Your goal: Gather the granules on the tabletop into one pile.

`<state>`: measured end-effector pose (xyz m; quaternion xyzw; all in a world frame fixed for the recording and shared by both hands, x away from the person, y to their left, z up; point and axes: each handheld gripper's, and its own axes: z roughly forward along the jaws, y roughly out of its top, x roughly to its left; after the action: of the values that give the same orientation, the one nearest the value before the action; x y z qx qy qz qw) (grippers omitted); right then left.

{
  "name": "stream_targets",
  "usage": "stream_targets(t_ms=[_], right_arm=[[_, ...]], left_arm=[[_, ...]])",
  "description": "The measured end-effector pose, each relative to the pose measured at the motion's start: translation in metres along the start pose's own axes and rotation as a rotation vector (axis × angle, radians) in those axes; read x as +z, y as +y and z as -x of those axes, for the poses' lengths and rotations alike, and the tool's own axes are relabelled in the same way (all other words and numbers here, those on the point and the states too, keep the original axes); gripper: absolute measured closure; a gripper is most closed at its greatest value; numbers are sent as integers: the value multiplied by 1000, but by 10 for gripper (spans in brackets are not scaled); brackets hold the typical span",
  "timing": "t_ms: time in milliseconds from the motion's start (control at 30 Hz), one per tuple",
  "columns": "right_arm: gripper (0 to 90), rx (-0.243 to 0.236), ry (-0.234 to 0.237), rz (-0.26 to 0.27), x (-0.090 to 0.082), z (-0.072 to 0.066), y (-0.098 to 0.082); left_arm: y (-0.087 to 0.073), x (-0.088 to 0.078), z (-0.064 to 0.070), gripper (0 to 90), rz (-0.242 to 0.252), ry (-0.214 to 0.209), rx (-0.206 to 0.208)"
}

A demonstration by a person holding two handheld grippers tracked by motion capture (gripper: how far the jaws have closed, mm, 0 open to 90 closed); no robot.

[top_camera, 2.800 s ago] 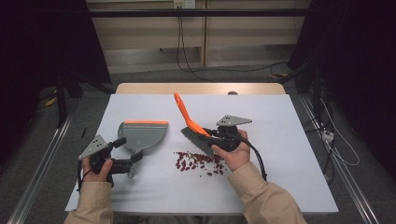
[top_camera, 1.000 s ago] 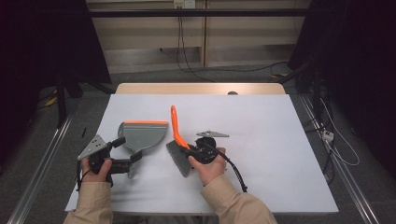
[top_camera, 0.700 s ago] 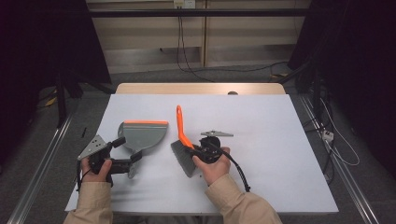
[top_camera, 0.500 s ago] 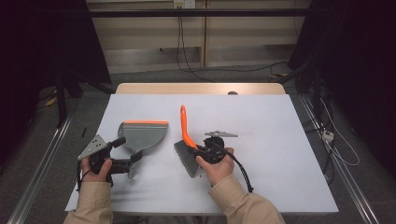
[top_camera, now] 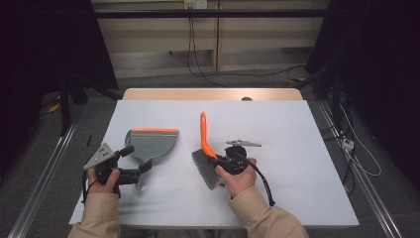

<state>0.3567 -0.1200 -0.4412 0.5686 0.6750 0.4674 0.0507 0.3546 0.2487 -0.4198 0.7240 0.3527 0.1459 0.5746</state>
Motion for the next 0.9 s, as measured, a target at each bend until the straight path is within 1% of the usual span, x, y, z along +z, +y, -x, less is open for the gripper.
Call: stream_targets(t_ms=[267,400,533,733,900], right_arm=[[710,-1,-15,-1,-6,5,0],[710,14,-15,0,-8,8,0],[710,14,-16,1,-10,10,0],[710,32,-21,7,-14,14,-2],[710,28,-30,8,-18,17,-2]], left_arm=[[0,0,-1,40,2,1,2],[1,-1,0,40,4,0,3],[1,0,0,40,5,-1,1],[1,0,0,40,3,-2,2],[1,0,1,40,1,-2,3]])
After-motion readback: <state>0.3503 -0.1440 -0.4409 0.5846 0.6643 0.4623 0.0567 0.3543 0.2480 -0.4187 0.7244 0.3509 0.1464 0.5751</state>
